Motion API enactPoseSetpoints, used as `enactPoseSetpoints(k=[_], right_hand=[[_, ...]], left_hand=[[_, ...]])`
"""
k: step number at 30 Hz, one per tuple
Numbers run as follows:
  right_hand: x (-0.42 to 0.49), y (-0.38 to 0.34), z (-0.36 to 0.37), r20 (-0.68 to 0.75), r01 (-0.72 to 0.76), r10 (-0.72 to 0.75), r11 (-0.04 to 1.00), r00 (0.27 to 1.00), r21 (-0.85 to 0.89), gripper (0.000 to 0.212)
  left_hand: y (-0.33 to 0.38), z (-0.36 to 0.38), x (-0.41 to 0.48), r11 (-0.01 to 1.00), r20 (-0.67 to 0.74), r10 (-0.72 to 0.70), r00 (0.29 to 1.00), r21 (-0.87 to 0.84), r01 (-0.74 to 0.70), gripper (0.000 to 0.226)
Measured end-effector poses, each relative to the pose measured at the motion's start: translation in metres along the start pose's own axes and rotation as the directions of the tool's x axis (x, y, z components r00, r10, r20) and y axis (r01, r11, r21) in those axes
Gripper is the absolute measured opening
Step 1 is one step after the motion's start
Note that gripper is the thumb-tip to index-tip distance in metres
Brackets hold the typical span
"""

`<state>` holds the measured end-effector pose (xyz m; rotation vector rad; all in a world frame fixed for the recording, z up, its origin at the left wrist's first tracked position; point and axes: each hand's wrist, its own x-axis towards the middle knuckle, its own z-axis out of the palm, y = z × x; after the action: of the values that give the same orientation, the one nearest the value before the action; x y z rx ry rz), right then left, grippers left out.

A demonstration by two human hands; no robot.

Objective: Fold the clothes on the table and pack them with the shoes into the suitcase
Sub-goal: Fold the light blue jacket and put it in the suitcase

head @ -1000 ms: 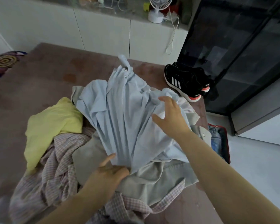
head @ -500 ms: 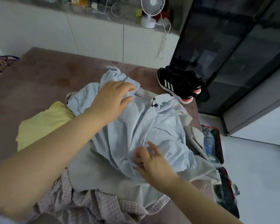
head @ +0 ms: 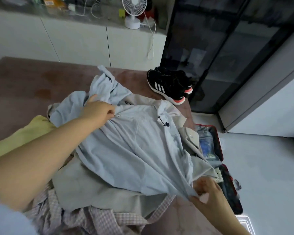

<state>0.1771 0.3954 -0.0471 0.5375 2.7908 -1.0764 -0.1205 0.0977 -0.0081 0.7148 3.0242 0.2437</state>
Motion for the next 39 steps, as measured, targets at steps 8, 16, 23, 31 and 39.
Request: enactPoseSetpoints(k=[8,16,23,31,39], right_hand=[[0.092,-0.098,-0.001,-0.035,0.076,-0.071,0.980,0.997,0.183,0.053],[0.098,-0.196,0.066,0.103,0.318,-0.340,0.931,0.935,0.181,0.041],[0.053,-0.181,0.112,0.176,0.651,-0.640,0.759,0.748,-0.004,0.032],[0.057,-0.161,0.045,-0.071,0.574,-0.570,0.817,0.818,0.052,0.013],[0.118,-0.160,0.015,0.056,0.510,-0.511,0.832,0.858,-0.218,0.039]], left_hand=[[-0.030,-0.031,-0.141,0.947,-0.091,0.063,0.994,-0.308,-0.088,0.015],[-0.059,-0.021,-0.218,0.845,0.069,-0.208,0.976,-0.490,0.214,0.012],[0.025,-0.049,-0.140,0.862,-0.226,-0.147,0.963,-0.507,0.013,0.025],[0.073,-0.002,-0.095,0.916,0.180,-0.064,0.982,-0.380,0.129,0.029],[0.113,0.030,-0.170,0.912,0.169,0.409,0.897,-0.104,-0.396,0.023]])
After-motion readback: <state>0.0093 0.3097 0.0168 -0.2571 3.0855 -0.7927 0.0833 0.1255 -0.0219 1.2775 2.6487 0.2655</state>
